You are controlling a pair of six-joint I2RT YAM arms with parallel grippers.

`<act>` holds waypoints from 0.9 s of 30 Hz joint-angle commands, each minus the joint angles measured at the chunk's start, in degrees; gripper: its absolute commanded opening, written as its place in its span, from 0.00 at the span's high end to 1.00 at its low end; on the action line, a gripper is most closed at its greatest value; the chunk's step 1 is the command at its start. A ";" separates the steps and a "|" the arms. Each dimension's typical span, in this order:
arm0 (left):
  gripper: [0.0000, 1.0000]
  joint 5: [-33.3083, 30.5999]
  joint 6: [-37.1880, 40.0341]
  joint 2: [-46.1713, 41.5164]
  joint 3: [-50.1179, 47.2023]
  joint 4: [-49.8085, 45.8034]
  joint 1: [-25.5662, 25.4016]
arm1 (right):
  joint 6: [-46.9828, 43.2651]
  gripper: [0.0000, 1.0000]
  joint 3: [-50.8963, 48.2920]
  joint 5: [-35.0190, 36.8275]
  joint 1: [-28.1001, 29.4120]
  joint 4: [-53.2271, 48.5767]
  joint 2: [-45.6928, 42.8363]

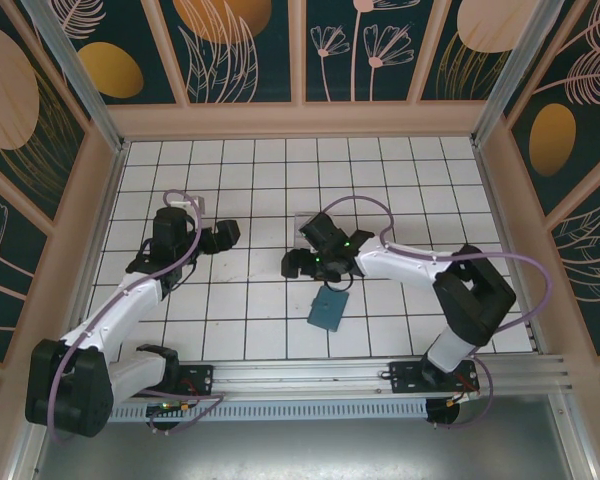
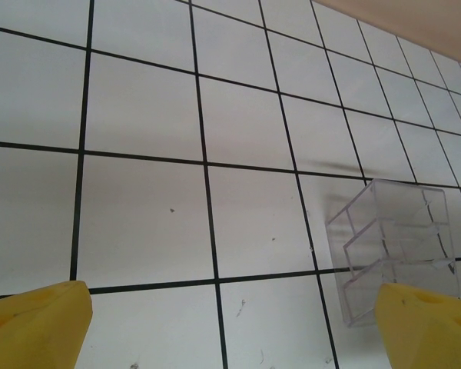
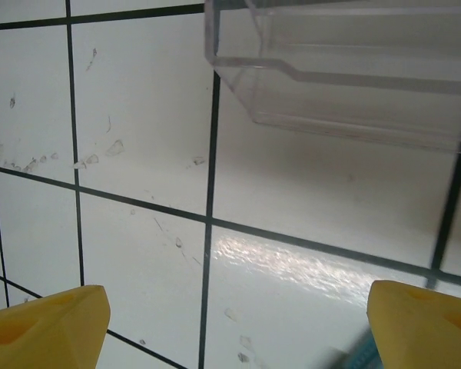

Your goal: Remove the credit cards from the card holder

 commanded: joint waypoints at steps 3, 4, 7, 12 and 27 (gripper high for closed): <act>0.06 2.03 -0.61 1.49 2.63 -0.22 -0.34 | 2.01 0.12 -4.08 4.76 -0.62 -4.85 -6.95; 0.06 2.27 -0.53 1.91 2.97 -0.44 -0.29 | 2.65 0.12 -4.99 5.03 -0.65 -5.15 -8.06; 0.06 2.76 -0.16 2.91 3.86 -1.32 -0.46 | 4.44 0.12 -7.37 5.18 -0.64 -5.69 -10.90; 0.06 3.02 0.27 2.96 3.89 -1.37 -0.83 | 7.40 0.12 -12.36 3.93 -0.33 -5.13 -15.38; 0.07 2.76 0.16 2.13 3.09 -3.50 -1.28 | 9.57 0.11 -18.56 -1.38 0.78 -0.12 -14.17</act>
